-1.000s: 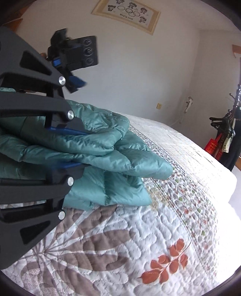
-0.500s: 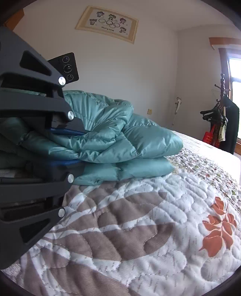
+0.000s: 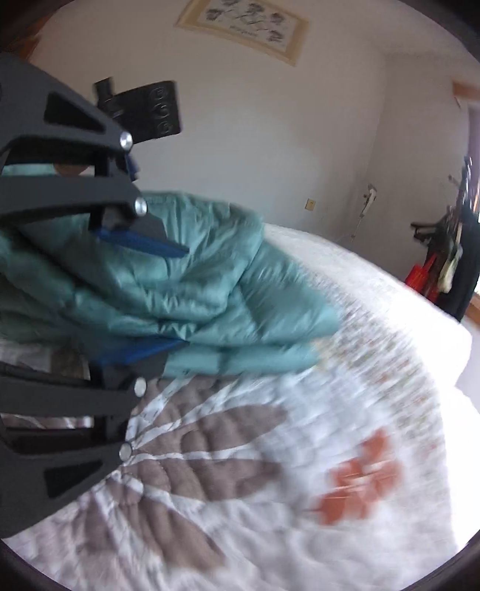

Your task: Fold large clothes

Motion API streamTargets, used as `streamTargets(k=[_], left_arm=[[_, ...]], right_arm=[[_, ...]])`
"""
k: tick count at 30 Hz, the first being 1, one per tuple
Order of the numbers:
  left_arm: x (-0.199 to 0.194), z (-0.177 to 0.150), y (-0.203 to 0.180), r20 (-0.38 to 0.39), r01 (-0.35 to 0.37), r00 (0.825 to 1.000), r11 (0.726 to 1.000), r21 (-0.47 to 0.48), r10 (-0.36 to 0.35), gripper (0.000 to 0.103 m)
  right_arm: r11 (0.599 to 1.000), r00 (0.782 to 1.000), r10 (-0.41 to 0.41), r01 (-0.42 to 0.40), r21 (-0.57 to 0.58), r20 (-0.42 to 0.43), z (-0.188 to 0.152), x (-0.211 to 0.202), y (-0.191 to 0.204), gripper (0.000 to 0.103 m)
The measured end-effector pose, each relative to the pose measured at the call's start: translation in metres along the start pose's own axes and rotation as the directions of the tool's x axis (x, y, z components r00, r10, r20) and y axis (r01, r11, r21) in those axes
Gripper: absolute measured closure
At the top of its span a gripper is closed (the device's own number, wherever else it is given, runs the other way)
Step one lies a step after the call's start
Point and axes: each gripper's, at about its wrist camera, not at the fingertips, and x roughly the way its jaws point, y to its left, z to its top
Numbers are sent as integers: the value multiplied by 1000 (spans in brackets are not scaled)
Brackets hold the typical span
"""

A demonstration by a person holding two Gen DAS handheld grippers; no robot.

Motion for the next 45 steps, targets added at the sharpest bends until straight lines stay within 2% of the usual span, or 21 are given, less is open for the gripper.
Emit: streamTargets(k=[3,5,7,8,10,12,14,19,22,23,25,26,28,30,33,35,37,39,41,43,45], left_arm=[[-6,30,5,17,-74,997,997,0,74,36],[0,45,21,1,-100,995,994,-44,100,36],[12,56,41,-26,-124,992,989,-76,122,37],[21,60,49,-38,-147,989,985,-86,144,37],[38,63,63,-59,-183,982,978,-104,177,41],[45,62,77,-74,-189,981,974,-125,181,44],[53,61,82,-83,-182,982,975,-129,172,46],[65,61,95,-94,-203,977,968,-147,191,58],[62,60,101,-92,-225,973,959,-174,211,65],[60,61,99,-90,-237,970,955,-176,224,64],[49,60,84,-66,-257,966,952,-165,249,46],[38,59,73,-31,-259,966,954,-151,257,43],[14,52,45,33,-227,972,970,-90,231,35],[-4,36,20,42,-177,983,984,-28,178,32],[-11,-12,0,-36,-98,994,994,48,100,32],[-5,-40,2,-89,-83,992,995,51,87,32],[5,-60,11,-123,-94,987,994,49,100,32],[0,-62,12,-93,-94,991,995,44,97,32],[-16,-61,8,-33,-9,999,1000,14,10,31],[-27,-63,-2,-8,54,999,998,28,-54,28],[-25,-67,-13,-29,85,996,995,57,-84,27]], right_arm=[[987,997,-29,39,-154,68,-3,-32,54,56],[957,1000,-3,10,-290,24,-22,-38,93,57],[906,998,-63,51,-421,-15,-46,-27,118,61],[890,995,-97,71,-450,-34,-56,-21,120,67],[876,984,-163,113,-470,-67,-74,-7,108,70],[846,969,-246,196,-495,-37,-86,1,88,73],[868,970,-237,191,-459,-45,-90,3,70,73],[860,965,-260,215,-462,-35,-102,17,61,73],[875,966,-255,210,-436,-48,-103,19,54,73],[874,962,-266,217,-434,-54,-102,18,56,73],[884,961,-270,221,-412,-64,-97,9,68,71],[893,969,-243,204,-401,-49,-96,-3,76,69],[895,979,-202,181,-409,-8,-95,-22,91,65],[893,984,-179,159,-421,-9,-102,-31,99,59],[877,972,-233,191,-441,-42,-113,-19,91,58],[877,958,-277,221,-427,-72,-114,-4,73,59],[890,960,-262,202,-409,-96,-111,-3,72,57],[918,980,-173,126,-377,-95,-92,-15,85,57],[941,994,-93,69,-332,-57,-60,-26,96,57],[955,997,-69,54,-293,-40,-29,-20,101,56],[970,997,-62,50,-239,-43,2,-4,94,56]])
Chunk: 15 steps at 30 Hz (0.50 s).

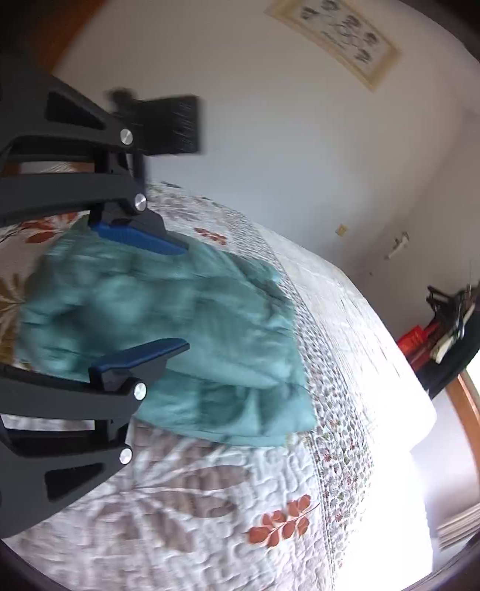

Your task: Fold large clothes

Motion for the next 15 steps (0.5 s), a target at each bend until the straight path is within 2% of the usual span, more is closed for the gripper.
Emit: streamTargets(k=[2,5,9,10,11,13,14,15], left_arm=[[10,-5,-5,-36,-49,998,998,29,50,27],[28,-10,10,-103,-80,992,997,-1,79,27],[38,-14,16,-136,-83,987,997,-3,82,27],[33,-19,17,-137,-78,988,997,0,77,27],[33,-20,16,-137,-76,988,997,2,75,27],[33,-20,19,-139,-74,988,997,-3,73,27],[34,-21,20,-141,-75,987,997,-6,73,27],[34,-22,21,-140,-75,988,997,-9,73,27]], right_arm=[[999,999,-33,33,43,-7,21,15,-15,57],[997,999,-46,46,60,10,35,24,-26,57],[984,986,-157,160,-76,49,34,23,-3,57],[975,976,-213,215,-63,36,36,25,-3,51],[971,972,-235,236,-31,23,38,28,-10,42],[979,980,-199,200,32,-31,38,38,-23,33],[985,987,-151,155,78,-62,37,45,-32,34],[988,993,-94,101,113,-72,32,46,-40,41]])
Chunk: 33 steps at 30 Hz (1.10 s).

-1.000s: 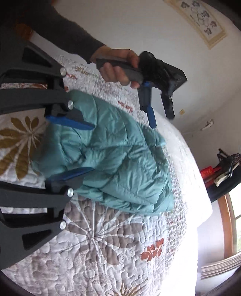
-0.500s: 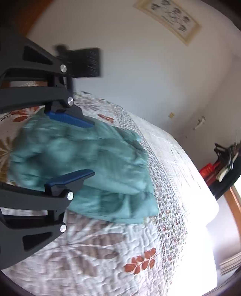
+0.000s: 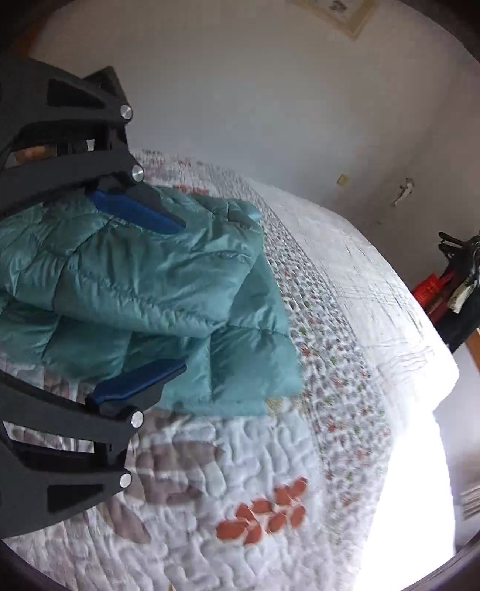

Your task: Fold large clothes

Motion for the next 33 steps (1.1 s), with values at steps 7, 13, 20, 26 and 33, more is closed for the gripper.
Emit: streamTargets(k=[7,13,20,26,33], left_arm=[[-7,-7,-24,17,36,999,998,53,-37,27],[14,-4,-23,-15,34,999,999,38,-34,27],[12,-4,-20,-25,36,999,999,18,-35,25],[-6,-10,-29,20,-1,1000,1000,2,1,11],[-60,-38,1,110,-116,986,989,-92,126,4]], right_arm=[[992,987,88,-100,80,134,-33,-27,-31,92],[995,995,22,-31,97,94,-44,-8,-47,67],[989,990,3,18,-150,142,-41,-43,30,59],[998,999,-31,30,-60,-26,-39,-6,0,52],[979,984,175,-170,110,-43,-16,-38,-48,8]])
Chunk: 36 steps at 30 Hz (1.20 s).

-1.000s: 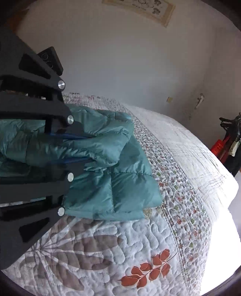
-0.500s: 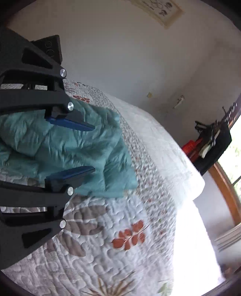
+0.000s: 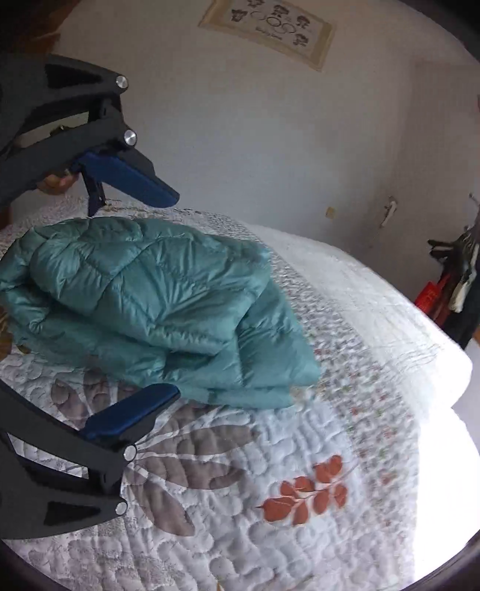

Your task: Fold large clothes

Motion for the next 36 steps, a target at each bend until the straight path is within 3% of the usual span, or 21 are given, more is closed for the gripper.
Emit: streamTargets(k=[3,9,19,23,30,31,32,34,36], left_arm=[[-1,-10,34,22,-17,1000,995,-96,19,4],[12,-26,86,89,124,991,952,-281,-103,4],[48,-26,85,111,215,975,933,-289,-191,4],[54,-23,89,146,268,962,912,-311,-233,4],[65,-16,92,153,273,960,901,-338,-234,4],[68,-14,91,143,259,964,903,-342,-222,4],[72,-15,88,132,240,969,911,-336,-207,5],[78,-13,85,100,192,981,923,-332,-168,16],[79,-11,84,100,192,981,921,-339,-168,25]], right_arm=[[999,990,-11,19,51,-139,4,33,-29,8],[990,978,89,-67,122,-186,21,69,-66,7],[984,956,162,-136,119,-245,68,123,-63,2],[979,950,191,-164,125,-246,82,143,-69,2],[968,945,240,-217,125,-222,76,156,-83,5],[970,946,236,-214,119,-221,76,156,-84,11],[969,946,236,-214,119,-222,76,158,-87,26],[963,941,258,-232,137,-218,73,157,-96,39],[961,942,266,-242,135,-205,71,157,-100,47]])
